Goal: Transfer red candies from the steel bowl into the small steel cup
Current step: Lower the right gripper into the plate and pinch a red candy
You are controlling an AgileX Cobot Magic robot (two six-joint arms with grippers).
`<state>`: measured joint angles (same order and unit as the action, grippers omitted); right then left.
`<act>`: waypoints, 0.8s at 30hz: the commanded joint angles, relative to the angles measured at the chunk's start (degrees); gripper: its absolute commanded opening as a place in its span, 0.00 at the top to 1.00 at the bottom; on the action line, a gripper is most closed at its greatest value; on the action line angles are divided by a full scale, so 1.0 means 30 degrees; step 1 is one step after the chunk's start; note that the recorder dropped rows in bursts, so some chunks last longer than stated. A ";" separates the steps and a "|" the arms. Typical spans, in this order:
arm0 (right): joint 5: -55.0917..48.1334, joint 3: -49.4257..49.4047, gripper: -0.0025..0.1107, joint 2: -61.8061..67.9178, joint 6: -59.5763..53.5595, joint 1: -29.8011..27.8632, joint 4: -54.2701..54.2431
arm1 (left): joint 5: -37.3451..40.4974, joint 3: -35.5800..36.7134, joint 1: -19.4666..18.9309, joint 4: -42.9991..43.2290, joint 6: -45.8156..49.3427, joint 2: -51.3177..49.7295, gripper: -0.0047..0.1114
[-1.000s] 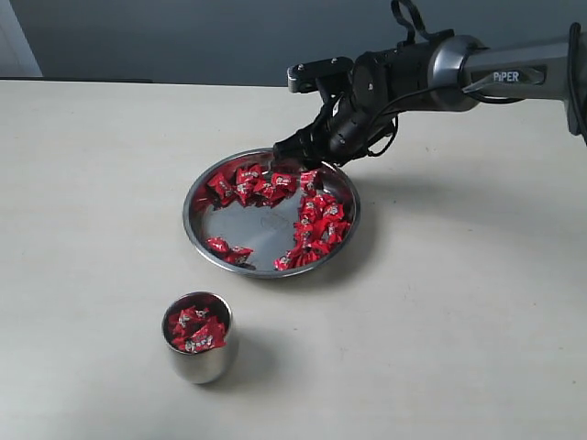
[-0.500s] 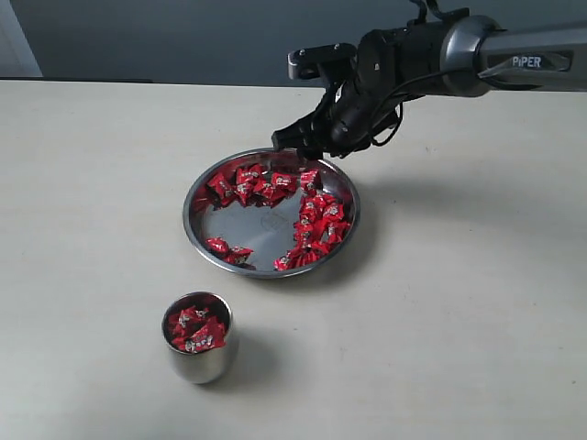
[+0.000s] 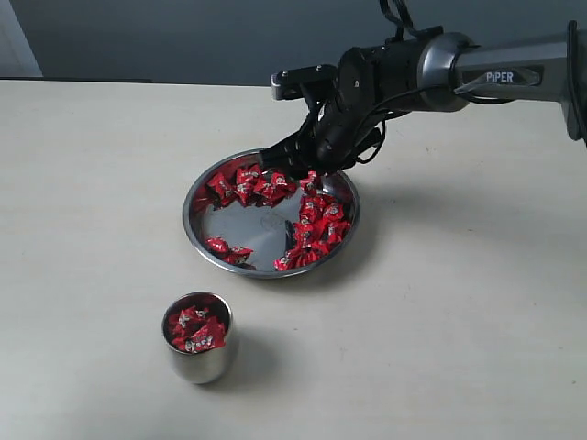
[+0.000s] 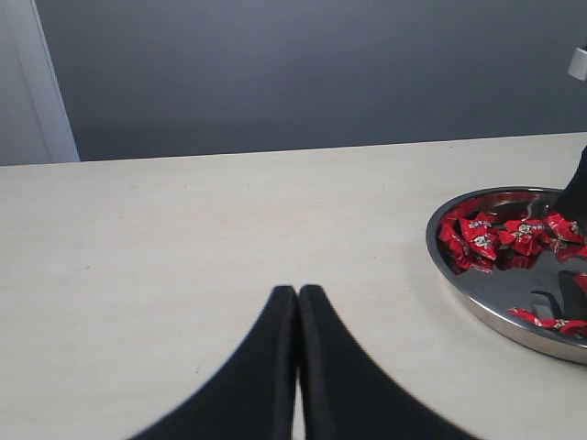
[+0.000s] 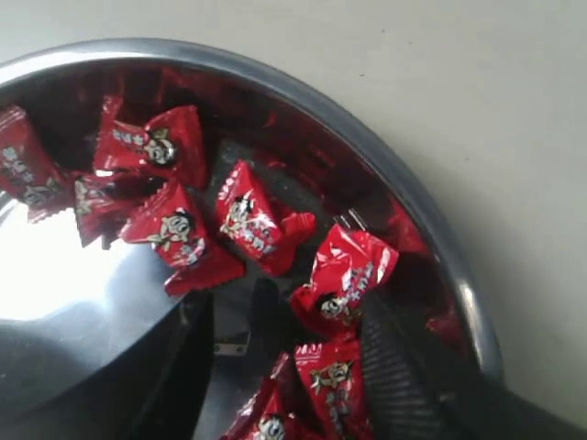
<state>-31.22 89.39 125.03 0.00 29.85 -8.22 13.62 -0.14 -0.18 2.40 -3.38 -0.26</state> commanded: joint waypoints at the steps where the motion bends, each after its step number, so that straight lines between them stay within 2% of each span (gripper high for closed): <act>1: 0.0117 0.0021 0.55 0.0175 -0.0188 -0.0033 0.0102 | -0.0110 0.0046 -0.0080 0.0048 -0.0042 0.0088 0.96; 19: 0.0810 0.0021 0.56 0.1166 -0.0188 -0.0033 0.0104 | -0.0110 0.0046 -0.0080 0.0048 -0.0042 0.0088 0.96; 24: 0.0898 0.0021 0.72 0.1166 -0.0188 -0.0033 0.0215 | -0.0110 0.0046 -0.0080 0.0048 -0.0042 0.0088 0.96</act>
<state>-29.11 89.39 128.60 0.00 29.85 -8.22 13.62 -0.14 -0.18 2.40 -3.38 -0.26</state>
